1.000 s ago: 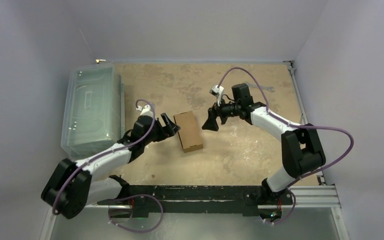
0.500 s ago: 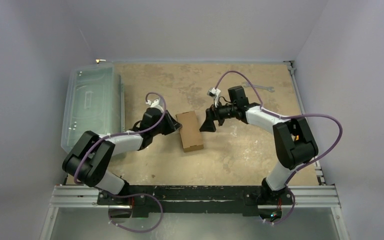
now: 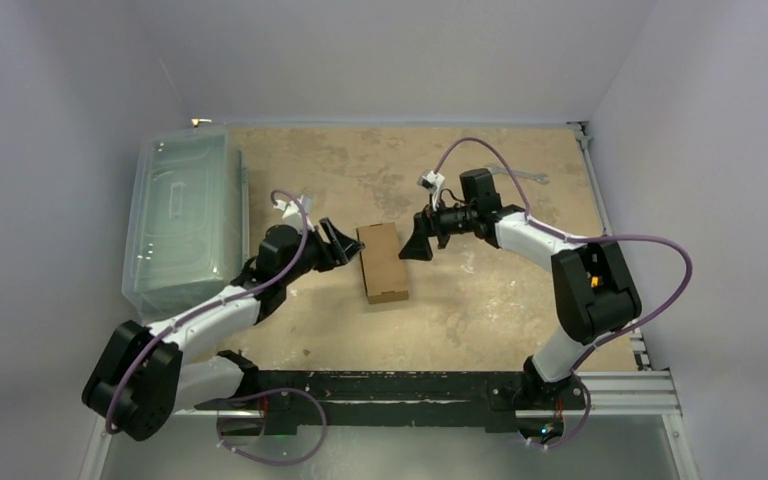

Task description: Fold the paper box

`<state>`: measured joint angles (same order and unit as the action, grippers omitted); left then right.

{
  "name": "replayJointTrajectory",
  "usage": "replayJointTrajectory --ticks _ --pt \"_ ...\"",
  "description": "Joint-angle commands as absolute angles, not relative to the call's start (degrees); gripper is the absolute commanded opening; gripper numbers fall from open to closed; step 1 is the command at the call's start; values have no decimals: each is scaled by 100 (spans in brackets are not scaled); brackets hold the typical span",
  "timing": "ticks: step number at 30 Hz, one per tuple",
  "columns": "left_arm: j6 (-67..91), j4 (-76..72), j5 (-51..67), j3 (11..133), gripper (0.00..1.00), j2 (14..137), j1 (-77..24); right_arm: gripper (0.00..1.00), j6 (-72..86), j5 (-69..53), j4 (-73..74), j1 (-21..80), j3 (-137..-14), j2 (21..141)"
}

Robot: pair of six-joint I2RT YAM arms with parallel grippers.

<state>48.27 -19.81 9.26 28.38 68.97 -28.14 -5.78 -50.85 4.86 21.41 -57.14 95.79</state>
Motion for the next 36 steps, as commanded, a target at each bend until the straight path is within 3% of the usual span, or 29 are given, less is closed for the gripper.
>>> replayJointTrajectory --ticks 1,4,12,25,30,36 --pt "5076 -2360 1091 2050 60 6543 -2775 97 401 -5197 -335 2104 -5523 9496" --pt "5383 -2888 1218 1681 60 6599 -2788 93 1035 -4963 -807 2106 -5354 9777" --pt "5384 -3006 1257 1604 59 6624 -2821 67 1462 -5055 -967 2102 -5447 10352" --pt "5351 -3030 1316 1439 60 6426 -2821 40 1520 -5039 -851 2031 -5533 10678" --pt "5347 -3296 1440 1378 69 6317 -2821 33 1415 -5368 -883 1746 -5463 10767" --pt "5505 -3811 1639 1370 72 6652 -2821 29 1188 -5539 -726 1444 -5492 10939"
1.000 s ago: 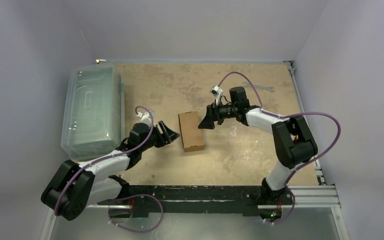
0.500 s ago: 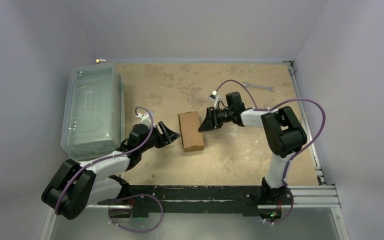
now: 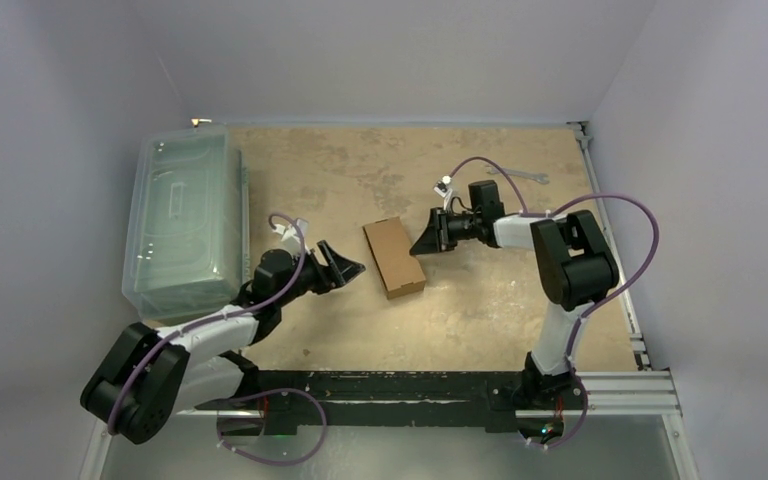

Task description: Fold the paper box

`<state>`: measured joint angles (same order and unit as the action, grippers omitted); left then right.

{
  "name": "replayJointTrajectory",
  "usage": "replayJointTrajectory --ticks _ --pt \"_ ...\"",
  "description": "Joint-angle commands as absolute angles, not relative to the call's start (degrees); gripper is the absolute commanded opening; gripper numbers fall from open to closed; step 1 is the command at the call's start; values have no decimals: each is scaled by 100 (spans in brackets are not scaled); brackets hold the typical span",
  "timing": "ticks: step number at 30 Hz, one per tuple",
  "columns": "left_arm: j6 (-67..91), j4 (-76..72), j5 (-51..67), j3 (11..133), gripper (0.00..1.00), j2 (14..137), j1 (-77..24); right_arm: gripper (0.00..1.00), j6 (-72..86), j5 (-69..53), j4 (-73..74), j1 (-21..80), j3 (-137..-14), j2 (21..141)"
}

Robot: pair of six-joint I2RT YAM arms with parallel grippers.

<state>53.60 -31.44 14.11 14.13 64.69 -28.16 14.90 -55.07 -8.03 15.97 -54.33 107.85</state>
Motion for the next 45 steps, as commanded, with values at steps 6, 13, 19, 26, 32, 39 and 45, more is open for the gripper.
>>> replayJointTrajectory --ticks 6,13,19,26,32,39,45 --pt "5805 -4700 1882 1437 76 7237 -2849 27 1160 -5570 -638 1214 -5526 11117" --pt "5784 -4786 1552 2055 83 7961 -3247 26 1003 -5545 -426 1107 -5590 11170" --pt "6112 -5674 1591 2251 87 8870 -3325 26 1019 -5553 -418 1099 -5599 11179" --pt "6446 -6246 1652 2510 89 9479 -3379 26 1061 -5629 -433 1098 -5607 11170" --pt "6265 -5863 1589 2763 89 9325 -3460 27 1031 -5579 -400 1095 -5636 11130" --pt "5821 -4812 1185 2990 64 9047 -3503 31 666 -3625 120 1054 -5774 10206" --pt "5526 -4074 881 3347 29 9088 -3614 33 502 -2922 160 961 -5777 9432"
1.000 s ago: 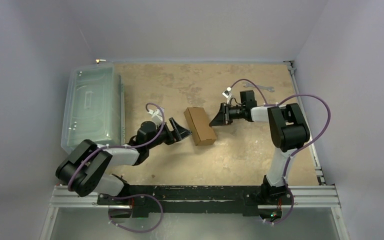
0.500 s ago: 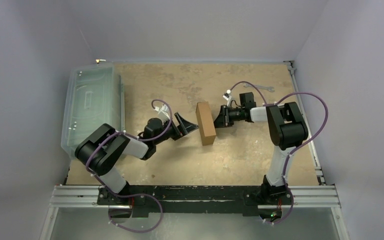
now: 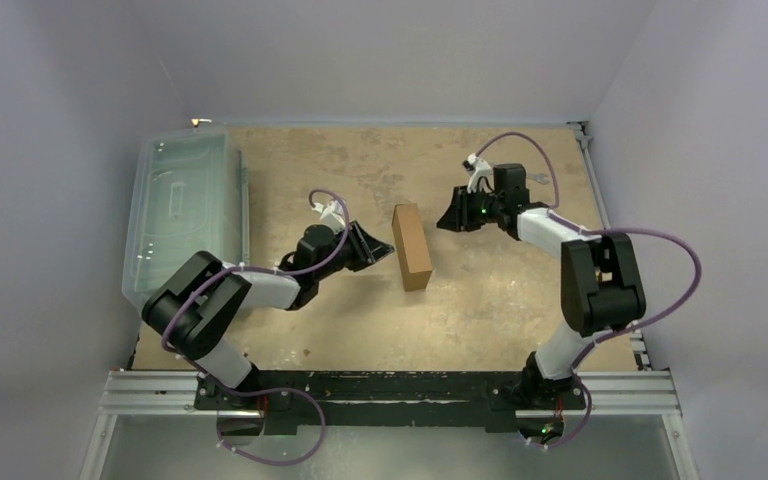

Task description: Fold the paper box

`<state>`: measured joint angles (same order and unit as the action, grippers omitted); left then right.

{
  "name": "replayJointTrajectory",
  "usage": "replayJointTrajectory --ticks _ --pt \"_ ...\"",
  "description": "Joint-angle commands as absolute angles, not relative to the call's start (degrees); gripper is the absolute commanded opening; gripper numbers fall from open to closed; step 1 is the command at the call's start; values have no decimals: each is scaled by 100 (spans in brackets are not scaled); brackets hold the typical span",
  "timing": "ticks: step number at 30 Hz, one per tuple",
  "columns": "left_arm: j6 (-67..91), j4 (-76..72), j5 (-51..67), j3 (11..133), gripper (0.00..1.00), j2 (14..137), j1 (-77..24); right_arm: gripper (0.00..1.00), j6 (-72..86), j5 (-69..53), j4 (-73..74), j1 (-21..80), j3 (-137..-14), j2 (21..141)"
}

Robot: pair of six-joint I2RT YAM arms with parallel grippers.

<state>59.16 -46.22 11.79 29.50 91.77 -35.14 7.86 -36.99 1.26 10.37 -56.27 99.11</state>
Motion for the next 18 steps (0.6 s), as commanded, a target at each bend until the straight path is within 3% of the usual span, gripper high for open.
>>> replayJointTrajectory --ticks 1,4,7,18 --pt "5461 -3918 851 3454 25 9126 -3653 33 447 -2844 153 958 -5763 9355" --pt "5281 -3541 783 3824 16 9285 -3740 18 379 -2757 202 949 -5784 9289" --pt "5177 -3302 798 4189 14 9505 -3803 11 258 -2660 377 958 -5911 9332" --pt "4977 -2745 1201 5825 13 10759 -4082 9 35 -2428 636 932 -6076 9261"
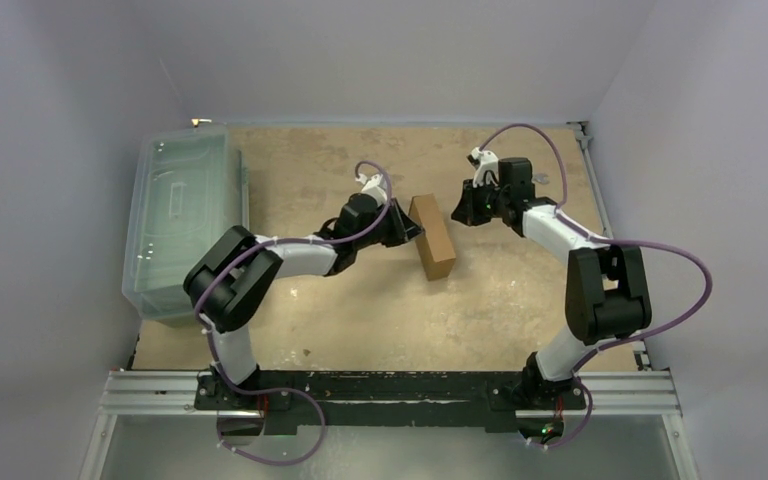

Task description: Fold the paper box

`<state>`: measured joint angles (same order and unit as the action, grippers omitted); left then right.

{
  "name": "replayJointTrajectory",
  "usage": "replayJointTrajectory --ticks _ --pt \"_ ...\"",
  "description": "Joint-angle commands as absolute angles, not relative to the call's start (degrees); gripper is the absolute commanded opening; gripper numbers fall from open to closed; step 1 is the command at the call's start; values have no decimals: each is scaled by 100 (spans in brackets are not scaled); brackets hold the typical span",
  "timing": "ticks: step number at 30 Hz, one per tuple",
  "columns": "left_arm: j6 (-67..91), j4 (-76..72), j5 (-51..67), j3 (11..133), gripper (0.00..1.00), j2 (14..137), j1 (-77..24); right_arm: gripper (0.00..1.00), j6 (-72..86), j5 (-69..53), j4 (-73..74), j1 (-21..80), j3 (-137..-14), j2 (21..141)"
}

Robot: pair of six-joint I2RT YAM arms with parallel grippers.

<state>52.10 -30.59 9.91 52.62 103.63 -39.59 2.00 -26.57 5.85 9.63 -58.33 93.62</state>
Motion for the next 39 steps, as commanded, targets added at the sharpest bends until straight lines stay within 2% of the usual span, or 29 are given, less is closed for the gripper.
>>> replayJointTrajectory --ticks 1,9,22,26,29,32,34,35,37,38,39 --pt "4975 -2702 1224 5987 13 10872 -4107 9 -90 -2433 644 929 -6074 9279" --pt "4940 -2276 1343 7319 13 11712 -4239 9 -255 -2164 864 842 -6217 9534" --pt "5121 -2109 1647 8921 14 12767 -4286 9 -190 -2641 1156 316 -6402 10111" --pt "5092 -1924 1743 9580 15 13010 -4286 10 -431 -1914 1041 32 -6442 9897" --pt "4586 -1790 1507 9682 17 12474 -4295 14 -909 -1508 941 -361 -6405 9303" --pt "3684 -1627 1042 9092 28 11190 -4287 29 -1582 -2129 941 -682 -6178 8387" --pt "3132 -1508 581 8396 44 10081 -4256 43 -2110 -2918 1135 -908 -6115 7772" --pt "2933 -1451 392 7998 57 9553 -4197 53 -2269 -3288 1145 -1001 -6072 7466" --pt "2878 -1376 567 7281 80 8587 -3897 82 -2247 -3700 1035 -1165 -5951 6924" --pt "3035 -1360 1021 6970 85 8152 -3561 95 -2194 -3861 1023 -1242 -5927 6696" --pt "3273 -1359 1498 6687 88 7780 -3139 98 -2075 -4058 1025 -1314 -5929 6478"
